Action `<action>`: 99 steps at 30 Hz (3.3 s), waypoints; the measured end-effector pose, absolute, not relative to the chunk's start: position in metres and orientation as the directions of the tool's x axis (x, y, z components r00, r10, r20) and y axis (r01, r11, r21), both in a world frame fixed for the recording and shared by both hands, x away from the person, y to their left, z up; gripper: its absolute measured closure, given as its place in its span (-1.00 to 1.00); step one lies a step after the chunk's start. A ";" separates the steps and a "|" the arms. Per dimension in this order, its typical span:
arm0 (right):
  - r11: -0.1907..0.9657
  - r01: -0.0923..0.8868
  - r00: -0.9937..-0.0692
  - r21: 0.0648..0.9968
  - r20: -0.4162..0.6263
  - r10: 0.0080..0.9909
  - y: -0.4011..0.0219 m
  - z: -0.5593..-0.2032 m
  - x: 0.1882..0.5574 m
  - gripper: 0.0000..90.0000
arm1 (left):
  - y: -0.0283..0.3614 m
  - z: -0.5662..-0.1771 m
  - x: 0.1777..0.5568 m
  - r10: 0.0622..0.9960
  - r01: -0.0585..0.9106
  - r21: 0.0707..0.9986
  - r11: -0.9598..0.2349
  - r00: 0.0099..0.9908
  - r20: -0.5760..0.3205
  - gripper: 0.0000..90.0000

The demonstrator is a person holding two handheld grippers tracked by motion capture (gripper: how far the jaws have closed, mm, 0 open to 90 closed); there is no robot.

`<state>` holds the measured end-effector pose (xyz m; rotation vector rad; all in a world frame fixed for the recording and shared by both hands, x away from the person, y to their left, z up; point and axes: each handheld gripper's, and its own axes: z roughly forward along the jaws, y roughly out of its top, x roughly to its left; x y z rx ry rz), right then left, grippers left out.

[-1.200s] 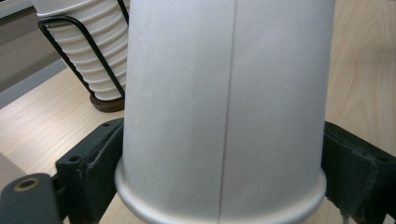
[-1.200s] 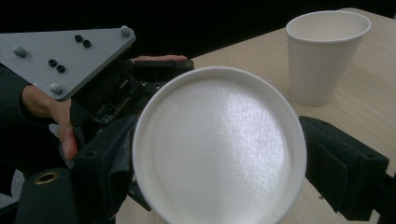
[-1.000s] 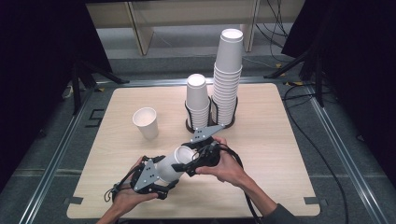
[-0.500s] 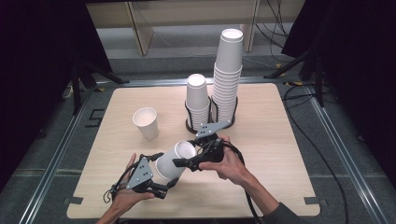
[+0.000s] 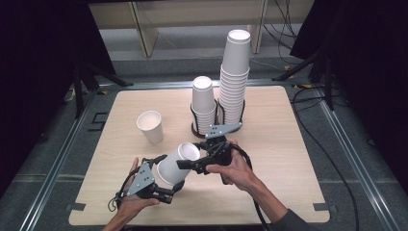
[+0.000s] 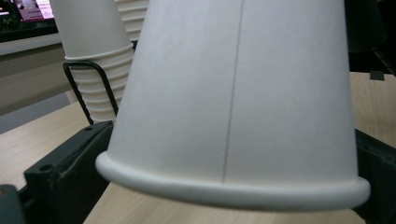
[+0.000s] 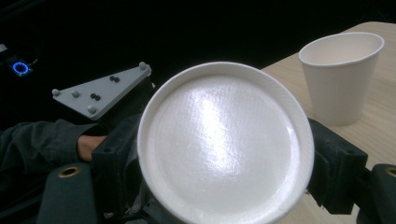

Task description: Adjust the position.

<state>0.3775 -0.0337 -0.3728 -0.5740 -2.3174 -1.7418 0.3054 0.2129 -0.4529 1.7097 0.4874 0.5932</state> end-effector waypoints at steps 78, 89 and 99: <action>0.725 0.040 -0.998 0.687 0.068 -0.010 -0.022 -0.393 0.366 -0.52 | 0.213 -0.451 0.304 0.356 0.021 0.873 -0.488 0.918 0.176 -0.85; 0.625 0.115 -0.985 0.773 0.172 -0.032 -0.035 -0.389 0.375 -0.50 | 0.223 -0.447 0.308 0.387 0.065 0.958 -0.278 0.921 0.049 -0.87; 0.591 0.128 -0.979 0.797 0.195 -0.052 -0.040 -0.389 0.379 -0.49 | 0.225 -0.443 0.307 0.376 0.039 0.964 -0.262 0.924 0.065 -0.80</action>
